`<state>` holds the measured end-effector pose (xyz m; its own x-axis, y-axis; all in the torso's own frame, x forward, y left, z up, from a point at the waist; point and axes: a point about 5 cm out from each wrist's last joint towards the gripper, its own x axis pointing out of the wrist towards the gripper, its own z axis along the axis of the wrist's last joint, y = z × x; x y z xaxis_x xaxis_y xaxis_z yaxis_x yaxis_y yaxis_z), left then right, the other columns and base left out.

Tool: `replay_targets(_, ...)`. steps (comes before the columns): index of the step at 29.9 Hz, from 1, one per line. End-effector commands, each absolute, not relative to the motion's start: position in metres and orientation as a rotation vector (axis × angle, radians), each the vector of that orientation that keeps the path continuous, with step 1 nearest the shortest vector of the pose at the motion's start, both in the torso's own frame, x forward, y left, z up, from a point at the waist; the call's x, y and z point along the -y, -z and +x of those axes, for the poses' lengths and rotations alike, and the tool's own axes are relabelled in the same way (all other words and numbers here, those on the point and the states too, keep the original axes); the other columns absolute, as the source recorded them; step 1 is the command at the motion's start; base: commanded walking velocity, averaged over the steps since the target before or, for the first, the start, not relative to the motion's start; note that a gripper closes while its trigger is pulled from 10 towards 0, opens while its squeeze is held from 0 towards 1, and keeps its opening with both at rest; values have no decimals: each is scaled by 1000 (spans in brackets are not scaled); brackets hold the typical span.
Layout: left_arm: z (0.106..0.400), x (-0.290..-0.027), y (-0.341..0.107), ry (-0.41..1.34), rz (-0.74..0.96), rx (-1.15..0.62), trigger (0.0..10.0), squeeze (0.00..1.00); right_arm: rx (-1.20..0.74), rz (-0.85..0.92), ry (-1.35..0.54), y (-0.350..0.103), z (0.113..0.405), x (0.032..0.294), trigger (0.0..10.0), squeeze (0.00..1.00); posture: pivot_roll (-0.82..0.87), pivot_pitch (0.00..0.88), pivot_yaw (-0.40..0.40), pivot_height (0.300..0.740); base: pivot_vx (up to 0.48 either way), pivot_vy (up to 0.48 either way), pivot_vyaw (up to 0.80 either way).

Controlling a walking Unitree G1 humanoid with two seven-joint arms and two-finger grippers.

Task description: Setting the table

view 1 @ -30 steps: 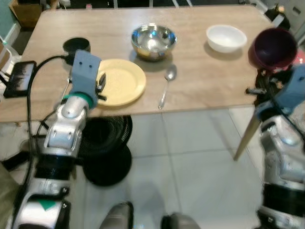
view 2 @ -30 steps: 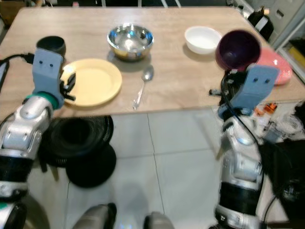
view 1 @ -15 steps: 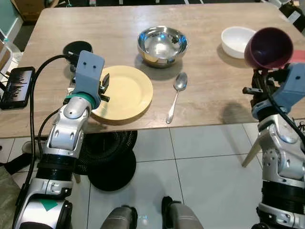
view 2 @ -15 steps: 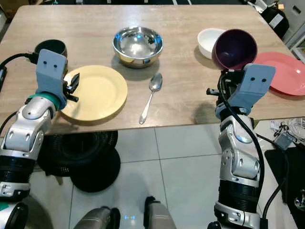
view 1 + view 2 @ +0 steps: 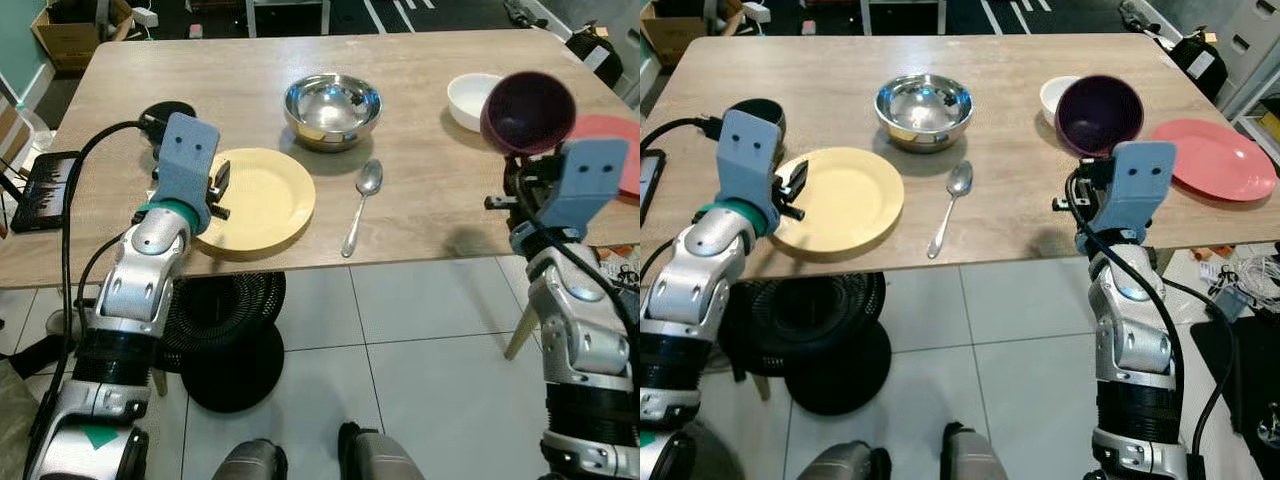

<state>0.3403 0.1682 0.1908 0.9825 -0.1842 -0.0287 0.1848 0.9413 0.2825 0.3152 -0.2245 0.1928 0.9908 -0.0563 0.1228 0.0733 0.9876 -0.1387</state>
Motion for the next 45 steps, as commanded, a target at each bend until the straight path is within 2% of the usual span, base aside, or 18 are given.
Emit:
replay_targets(1, 338, -166, -188, 216, 293, -21, 10000, 0, 113, -163, 46, -192, 317, 222, 10000, 0, 73, 81, 37, 740, 0, 0, 0)
replay_targets(4, 334, -164, -189, 257, 306, -14, 10000, 0, 94, -180, 32, -189, 321, 220, 10000, 0, 76, 84, 36, 740, 0, 0, 0)
replay_targets(6, 321, -162, -197, 390, 338, 19, 10000, 0, 54, -163, 10, -185, 334, 216, 10000, 0, 108, 120, 27, 740, 0, 0, 0)
replay_targets(10, 310, -165, -208, 490, 364, 48, 10000, 0, 23, -133, -11, -184, 346, 212, 10000, 0, 131, 136, 20, 740, 0, 0, 0)
replay_targets(18, 301, -170, -220, 530, 384, 66, 10000, 0, -17, -115, 4, -184, 359, 218, 10000, 0, 151, 145, 12, 740, 0, 0, 0)
replay_targets(26, 292, -165, -217, 544, 362, 49, 10000, 0, -83, -63, 108, -174, 366, 242, 10000, 0, 166, 152, 15, 740, 0, 0, 0)
replay_targets(31, 293, -158, -225, 675, 428, 81, 10000, 0, -85, -33, 146, -169, 361, 253, 10000, 0, 157, 145, 27, 740, 0, 0, 0)
replay_targets(35, 301, -139, -243, 800, 426, 156, 10000, 0, -76, -25, 174, -168, 357, 262, 10000, 0, 124, 121, 59, 740, 0, 0, 0)
replay_targets(41, 304, -127, -242, 803, 404, 180, 10000, 0, -52, -21, 154, -170, 354, 260, 10000, 0, 109, 113, 65, 740, 0, 0, 0)
replay_targets(45, 311, -122, -236, 629, 302, 182, 10000, 0, 110, 21, 149, -187, 344, 251, 10000, 0, 84, 96, 69, 740, 0, 0, 0)
